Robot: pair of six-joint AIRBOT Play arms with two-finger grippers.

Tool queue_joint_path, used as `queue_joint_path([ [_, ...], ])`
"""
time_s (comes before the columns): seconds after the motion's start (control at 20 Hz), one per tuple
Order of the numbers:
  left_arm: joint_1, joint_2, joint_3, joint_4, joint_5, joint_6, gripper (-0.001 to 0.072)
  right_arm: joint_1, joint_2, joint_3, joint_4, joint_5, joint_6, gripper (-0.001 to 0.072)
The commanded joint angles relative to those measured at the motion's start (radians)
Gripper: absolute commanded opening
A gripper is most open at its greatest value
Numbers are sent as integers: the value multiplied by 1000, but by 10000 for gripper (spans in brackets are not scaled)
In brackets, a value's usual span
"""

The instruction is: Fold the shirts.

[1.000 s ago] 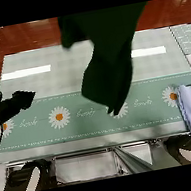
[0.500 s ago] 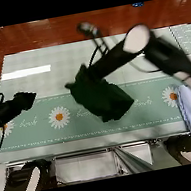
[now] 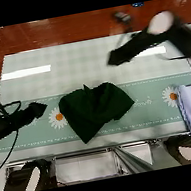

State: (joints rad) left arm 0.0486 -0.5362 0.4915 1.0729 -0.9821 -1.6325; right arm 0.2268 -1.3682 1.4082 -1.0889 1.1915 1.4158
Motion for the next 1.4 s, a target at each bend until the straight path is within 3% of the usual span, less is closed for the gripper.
queue_joint_path([
  [0.0, 1, -65, -38, -20, -4, 2, 507, -292, 164, -101, -231, 95, 66, 397],
  [0.15, 4, -223, -49, -51, 16, 76, 507, -495, 323, -417, -148, 52, 52, 397],
  [0.3, 50, -409, -29, -133, 46, 136, 507, -592, 457, -715, -19, 31, -42, 397],
  [0.5, 66, -631, -21, -444, 47, 396, 507, -599, 543, -932, 81, 31, -77, 397],
  [0.7, 50, -777, -14, -608, 56, 532, 502, -599, 543, -1026, 161, 14, -94, 397],
  [0.75, 50, -798, -3, -614, 56, 548, 403, -598, 543, -1040, 170, 13, -94, 397],
  [0.85, 50, -816, 24, -614, 58, 558, 100, -598, 543, -1065, 182, 8, -94, 397],
  [0.9, 49, -817, 39, -614, 56, 578, 19, -598, 543, -1078, 204, -2, -95, 397],
  [1.15, 48, -817, 89, -614, 55, 581, 17, -539, 537, -1101, 395, -124, -146, 397],
  [1.35, 48, -816, 89, -614, 47, 581, 16, -328, 409, -1098, 407, -242, -132, 396],
])
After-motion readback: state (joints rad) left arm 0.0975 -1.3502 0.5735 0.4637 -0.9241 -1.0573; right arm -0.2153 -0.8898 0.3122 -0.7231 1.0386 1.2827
